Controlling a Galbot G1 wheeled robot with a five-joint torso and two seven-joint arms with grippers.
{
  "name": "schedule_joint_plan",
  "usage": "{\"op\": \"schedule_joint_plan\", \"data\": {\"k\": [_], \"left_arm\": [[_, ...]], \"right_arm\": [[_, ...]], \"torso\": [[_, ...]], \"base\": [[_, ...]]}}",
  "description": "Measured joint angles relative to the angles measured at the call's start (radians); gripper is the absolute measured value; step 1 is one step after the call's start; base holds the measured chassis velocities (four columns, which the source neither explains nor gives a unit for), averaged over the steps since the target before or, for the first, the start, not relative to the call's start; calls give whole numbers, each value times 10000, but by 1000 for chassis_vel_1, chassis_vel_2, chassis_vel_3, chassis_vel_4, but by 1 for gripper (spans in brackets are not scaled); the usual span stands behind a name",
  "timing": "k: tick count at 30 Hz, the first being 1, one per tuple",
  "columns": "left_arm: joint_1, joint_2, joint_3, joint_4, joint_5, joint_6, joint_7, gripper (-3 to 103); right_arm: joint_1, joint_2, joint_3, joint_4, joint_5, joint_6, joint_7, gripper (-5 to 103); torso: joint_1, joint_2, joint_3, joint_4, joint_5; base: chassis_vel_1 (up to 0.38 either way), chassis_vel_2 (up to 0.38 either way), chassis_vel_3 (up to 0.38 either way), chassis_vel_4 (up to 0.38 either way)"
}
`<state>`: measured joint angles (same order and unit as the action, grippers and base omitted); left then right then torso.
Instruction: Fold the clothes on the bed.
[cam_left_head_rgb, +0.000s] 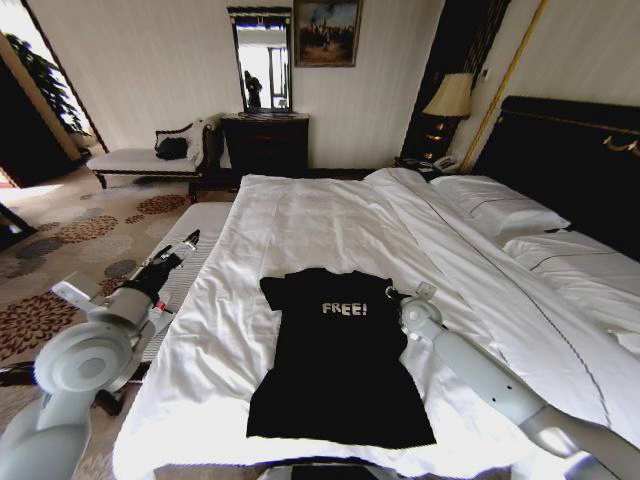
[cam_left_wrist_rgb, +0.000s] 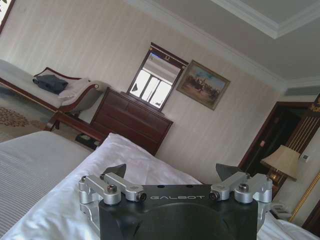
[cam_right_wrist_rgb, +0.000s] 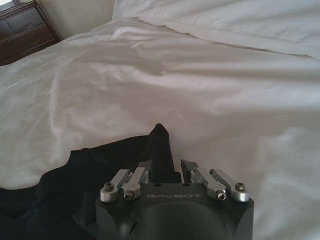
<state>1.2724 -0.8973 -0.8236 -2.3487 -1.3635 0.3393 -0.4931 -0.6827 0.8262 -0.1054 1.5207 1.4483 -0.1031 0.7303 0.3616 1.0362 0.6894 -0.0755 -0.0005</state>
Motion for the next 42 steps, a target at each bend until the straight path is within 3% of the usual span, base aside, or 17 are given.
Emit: {"op": "schedule_joint_plan", "data": {"k": [2,4,6,10,17,22,33,37,42], "left_arm": [[6,-2,-3,-2,2,-1,0,100],[14,-10,-7,-12,8,-8,1,100],[14,-11,-7,-13,9,-9,2,100],[-3,-6,-9,-13,10,-11,3,100],[-3,-20,-7,-13,29,-12,6,100],[27,-50,-37,38,51,-23,9,100],[-15,-59,-5,95,87,-26,11,100],[-8,-60,44,106,150,-26,12,100],[-6,-23,49,124,161,-26,13,100]], "right_arm": [[-10,-4,0,10,-9,10,-13,35],[-48,-29,1,53,-42,61,-70,19],[-60,-40,7,72,-45,75,-81,19],[-120,-103,30,178,-49,117,-121,1],[-197,-131,39,302,-140,331,-292,0],[-862,-357,107,1043,-836,1671,-1558,0],[-2190,-325,265,1849,-1623,2658,-2449,0],[-2680,-405,4,1722,-2368,3144,-3329,0],[-3051,-443,-190,1487,-3297,3369,-3769,-1]], "torso": [[0,0,-1,0,0],[0,0,0,-1,0],[0,0,0,-1,0],[0,0,0,-2,0],[0,0,-1,-1,0],[0,0,-1,-2,0],[0,0,-1,0,-1],[0,0,-1,-2,0],[0,0,-1,-1,0]], "base": [[0,0,0,0],[0,0,0,0],[0,0,0,0],[0,0,0,0],[0,0,0,0],[0,0,0,0],[0,0,0,0],[0,0,0,0],[0,0,0,0]]}}
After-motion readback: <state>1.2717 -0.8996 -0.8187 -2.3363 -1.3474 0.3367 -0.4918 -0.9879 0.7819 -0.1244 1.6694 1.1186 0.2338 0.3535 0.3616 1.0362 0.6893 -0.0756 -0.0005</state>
